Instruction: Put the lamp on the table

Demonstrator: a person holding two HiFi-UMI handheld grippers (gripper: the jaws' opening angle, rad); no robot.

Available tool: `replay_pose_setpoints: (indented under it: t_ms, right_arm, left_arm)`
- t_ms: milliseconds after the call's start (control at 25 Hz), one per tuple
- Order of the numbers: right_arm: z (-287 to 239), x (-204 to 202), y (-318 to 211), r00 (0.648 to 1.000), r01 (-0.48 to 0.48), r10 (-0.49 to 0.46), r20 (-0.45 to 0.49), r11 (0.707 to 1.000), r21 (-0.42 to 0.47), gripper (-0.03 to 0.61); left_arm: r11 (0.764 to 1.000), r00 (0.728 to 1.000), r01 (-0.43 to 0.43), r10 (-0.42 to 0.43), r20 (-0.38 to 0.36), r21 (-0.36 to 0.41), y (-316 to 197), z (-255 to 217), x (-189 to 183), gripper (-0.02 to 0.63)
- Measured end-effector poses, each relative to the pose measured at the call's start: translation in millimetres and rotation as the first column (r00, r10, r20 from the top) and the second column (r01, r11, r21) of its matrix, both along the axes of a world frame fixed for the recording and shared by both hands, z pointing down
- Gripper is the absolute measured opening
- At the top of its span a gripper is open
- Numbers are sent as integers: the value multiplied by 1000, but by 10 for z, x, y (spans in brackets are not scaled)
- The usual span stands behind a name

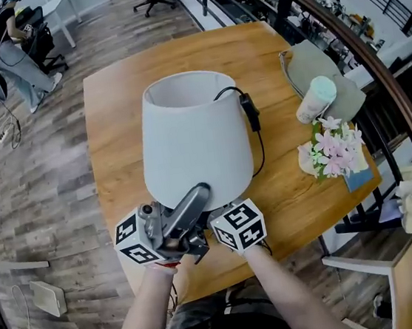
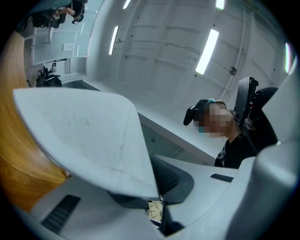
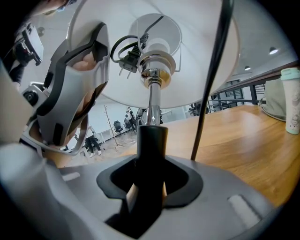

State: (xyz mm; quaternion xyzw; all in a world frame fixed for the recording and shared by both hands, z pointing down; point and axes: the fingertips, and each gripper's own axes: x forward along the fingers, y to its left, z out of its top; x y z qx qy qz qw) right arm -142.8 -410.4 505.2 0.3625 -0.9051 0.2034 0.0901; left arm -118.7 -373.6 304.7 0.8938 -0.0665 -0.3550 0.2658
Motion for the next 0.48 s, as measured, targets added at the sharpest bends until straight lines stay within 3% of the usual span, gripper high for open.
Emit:
replay_pose_setpoints:
  t_ms: [240, 480]
  right_arm:
    - [65, -57, -229, 1000, -16, 16, 12, 1000, 6, 156]
    - [3, -162, -391, 1000, 9, -9, 1, 997, 77, 163]
  left_arm:
    - [1000, 1000, -5, 5, -7, 11, -257, 71, -91, 11]
    - [1000, 997, 11, -10, -70, 16, -456, 35, -323, 12]
